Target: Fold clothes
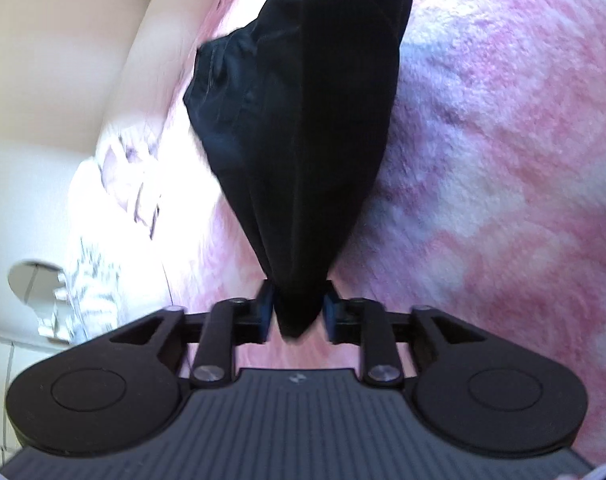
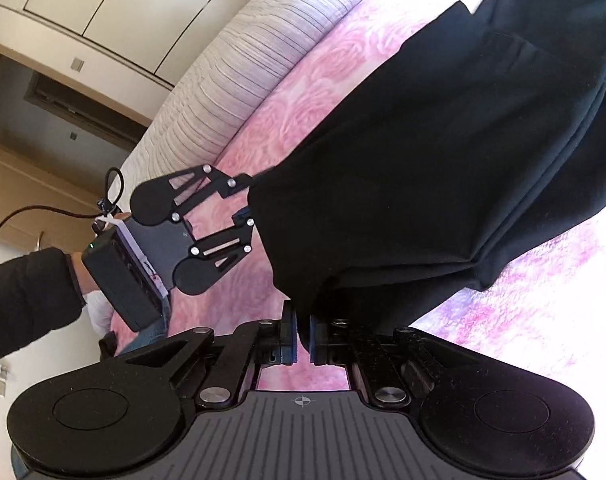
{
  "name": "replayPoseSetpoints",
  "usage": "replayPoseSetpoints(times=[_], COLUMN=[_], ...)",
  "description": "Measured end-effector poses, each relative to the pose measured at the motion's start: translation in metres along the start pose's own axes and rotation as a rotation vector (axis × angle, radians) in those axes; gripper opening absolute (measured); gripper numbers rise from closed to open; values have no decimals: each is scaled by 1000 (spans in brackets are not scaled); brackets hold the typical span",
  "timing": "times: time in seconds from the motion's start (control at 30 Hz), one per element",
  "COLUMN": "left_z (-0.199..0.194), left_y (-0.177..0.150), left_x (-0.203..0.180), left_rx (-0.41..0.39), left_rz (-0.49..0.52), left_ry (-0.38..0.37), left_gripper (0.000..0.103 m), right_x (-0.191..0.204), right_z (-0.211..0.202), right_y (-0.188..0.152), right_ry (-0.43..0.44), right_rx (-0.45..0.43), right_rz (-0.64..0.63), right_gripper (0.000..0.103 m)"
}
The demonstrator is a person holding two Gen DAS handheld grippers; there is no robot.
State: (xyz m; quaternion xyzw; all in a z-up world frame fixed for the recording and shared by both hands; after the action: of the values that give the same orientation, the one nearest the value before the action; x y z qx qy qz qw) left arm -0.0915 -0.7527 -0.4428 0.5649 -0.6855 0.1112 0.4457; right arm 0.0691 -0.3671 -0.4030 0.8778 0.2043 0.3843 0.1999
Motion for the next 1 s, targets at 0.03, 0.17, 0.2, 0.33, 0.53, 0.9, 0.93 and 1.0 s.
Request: replayPoseSetpoints(times=[0.03,0.17,0.2,0.33,0.53,0.9,0.93,1.0], left_z=[-7,-34,-41,-24,3,-57,-53,-46], left_y=[-6,-7,-4,6,-47,-7,-5,-1], left_x=[1,-5,-10,-22,14,-43,-44,-46], left_rx=[18,-37,-66,-68,159,-133,-124,-106], left_rz=[-5,6,23,51,-88,200,196,188], left_ry=[17,58,56,33,113,27,17,-4], left_gripper=[33,34,35,17,0,21,16,13], right_x=[-2,-6,-7,-2,1,-8,-7,-7], right_z=[-2,-11,-12,-9,-15,-14,-14,-15], right_y=[1,5,5,4,5,4,6,8], right_ry=[-2,8,11,16,3,0,-4,-9], right_rx=[-1,-22,-26,-21,-3,-25,-19,-8], right_rz=[4,27,32,28,-15,41,31,6], right_gripper=[3,3,3,3,2,2,2,2])
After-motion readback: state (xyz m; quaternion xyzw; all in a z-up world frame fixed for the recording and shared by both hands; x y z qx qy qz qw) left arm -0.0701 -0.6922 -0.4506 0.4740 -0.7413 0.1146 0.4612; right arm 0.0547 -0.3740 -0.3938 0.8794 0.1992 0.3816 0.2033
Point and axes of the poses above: each gripper's, at about its wrist camera, not at the fingertips, and z roughly the way its jaws point, x to its left, y to its top, the point moved 6 cm from there along z, roughly the way its jaws point, and after that the axes turned 15 degrees about -z, right-handed, at the moved point
